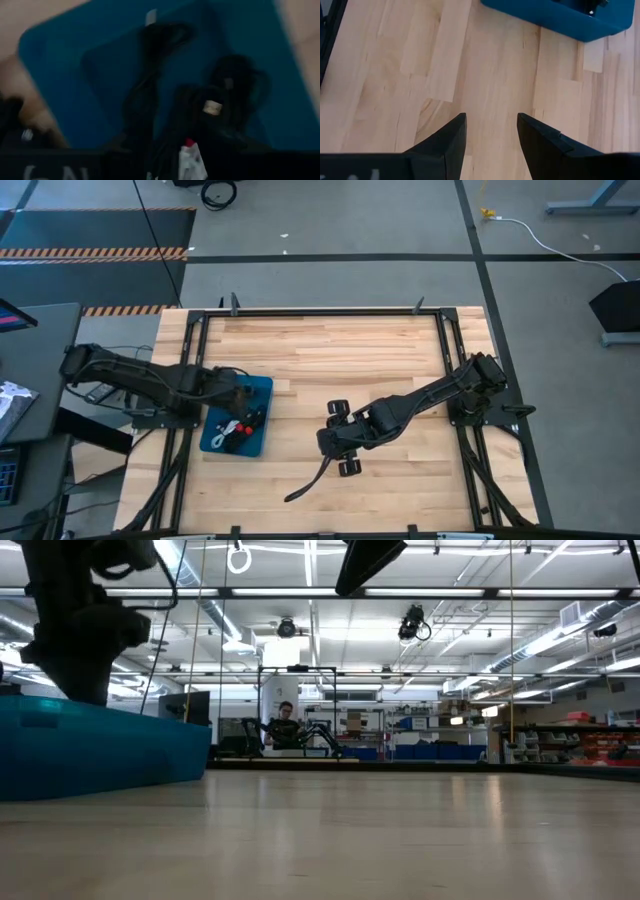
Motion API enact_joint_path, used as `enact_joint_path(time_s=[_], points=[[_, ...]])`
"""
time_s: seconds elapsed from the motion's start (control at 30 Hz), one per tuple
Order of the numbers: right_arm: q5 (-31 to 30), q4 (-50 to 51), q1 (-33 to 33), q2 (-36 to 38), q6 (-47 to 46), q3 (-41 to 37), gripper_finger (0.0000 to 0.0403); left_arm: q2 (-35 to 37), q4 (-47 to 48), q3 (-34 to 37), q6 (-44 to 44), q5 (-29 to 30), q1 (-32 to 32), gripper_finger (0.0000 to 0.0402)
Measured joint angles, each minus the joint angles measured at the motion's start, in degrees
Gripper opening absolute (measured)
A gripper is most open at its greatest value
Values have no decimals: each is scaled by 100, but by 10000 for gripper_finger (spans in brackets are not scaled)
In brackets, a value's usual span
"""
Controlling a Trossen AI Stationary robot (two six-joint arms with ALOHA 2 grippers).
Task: Pick and place USB-C Cables
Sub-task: Move the blue bin to the center of the table
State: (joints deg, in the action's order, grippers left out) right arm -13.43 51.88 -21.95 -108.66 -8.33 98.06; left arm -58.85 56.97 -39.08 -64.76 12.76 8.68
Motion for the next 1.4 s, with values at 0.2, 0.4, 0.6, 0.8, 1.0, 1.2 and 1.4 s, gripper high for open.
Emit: enact_joint_path(time_s=[0.2, 0.4, 0.6, 0.8, 1.0, 1.2, 1.4], points=[[-204, -325, 37, 0, 612, 0, 181, 0, -439, -351, 924, 1311, 849, 144], [-243, -605, 40, 0, 1966, 0, 181, -2, -1355, -355, 1684, 3147, 2123, 144], [-318, -1214, 313, 0, 2430, -2, 181, -2, -1894, -355, 2160, 4655, 3194, 144], [176, -1851, 923, 0, 3097, -2, 181, -2, -1978, -355, 2348, 5824, 4100, 144], [1022, -1965, 1666, 0, 3702, -2, 181, 2, -1961, -355, 2934, 6577, 4627, 144], [1909, -2254, 2296, 0, 4293, -2, 175, 63, -1943, -355, 3494, 7410, 4626, 144], [2252, -2273, 2531, 0, 4684, -2, 169, 656, -1882, -375, 3737, 6753, 4023, 144]])
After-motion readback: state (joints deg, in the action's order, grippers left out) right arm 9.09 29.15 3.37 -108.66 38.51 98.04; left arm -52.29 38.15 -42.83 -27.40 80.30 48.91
